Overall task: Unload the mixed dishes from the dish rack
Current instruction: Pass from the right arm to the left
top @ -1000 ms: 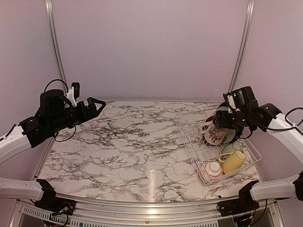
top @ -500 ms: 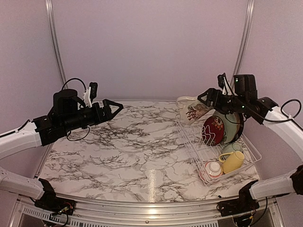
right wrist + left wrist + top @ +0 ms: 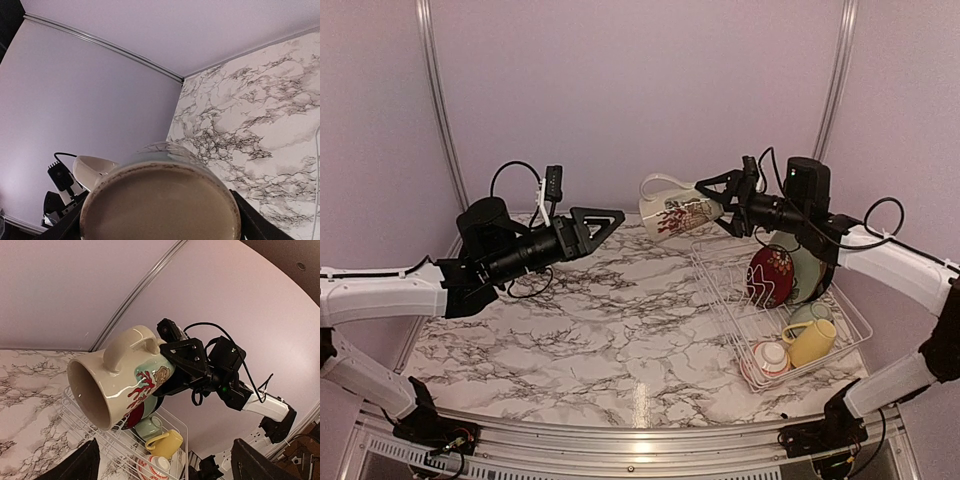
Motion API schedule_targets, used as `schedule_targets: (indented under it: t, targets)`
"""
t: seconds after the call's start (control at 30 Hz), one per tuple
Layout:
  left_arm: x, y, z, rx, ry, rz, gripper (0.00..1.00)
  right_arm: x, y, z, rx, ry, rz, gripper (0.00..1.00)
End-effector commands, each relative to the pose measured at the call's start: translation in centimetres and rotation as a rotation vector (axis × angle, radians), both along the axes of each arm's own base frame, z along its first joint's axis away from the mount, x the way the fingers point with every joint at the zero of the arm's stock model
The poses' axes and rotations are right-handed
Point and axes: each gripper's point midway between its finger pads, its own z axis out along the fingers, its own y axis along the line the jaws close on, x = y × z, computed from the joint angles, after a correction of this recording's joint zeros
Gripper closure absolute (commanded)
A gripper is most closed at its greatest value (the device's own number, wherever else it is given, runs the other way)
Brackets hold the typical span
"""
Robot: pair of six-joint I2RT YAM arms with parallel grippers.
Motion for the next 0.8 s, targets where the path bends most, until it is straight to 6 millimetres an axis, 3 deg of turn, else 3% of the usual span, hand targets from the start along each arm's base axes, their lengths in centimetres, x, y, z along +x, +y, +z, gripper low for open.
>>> schedule_targets:
  t: [0.0,0.17,0.37,0.63,0.77]
  targets:
    - [0.0,-0.1,3.6,-0.133,-0.076,-0.005,0.07,-2.8,2.6,9.0,0.236,-0.184,0.152,1.0]
    - [0.1,-1.7,4.0,-0.144,-0.063,-0.065,0.12,-3.9,4.3,9.4,0.285,-0.177,0.221,1.0]
    - [0.3,-2.1,4.1,-0.159,-0.039,-0.078,0.15,-4.6,5.3,9.2,0.303,-0.162,0.262,1.0]
    - [-0.7,-2.2,4.8,-0.201,-0.046,-0.138,0.52,-4.6,5.8,8.4,0.313,-0.148,0.291,1.0]
    - [-1.0,-2.3,4.9,-0.209,-0.047,-0.155,0.63,-4.7,5.8,7.9,0.319,-0.143,0.3,1.0]
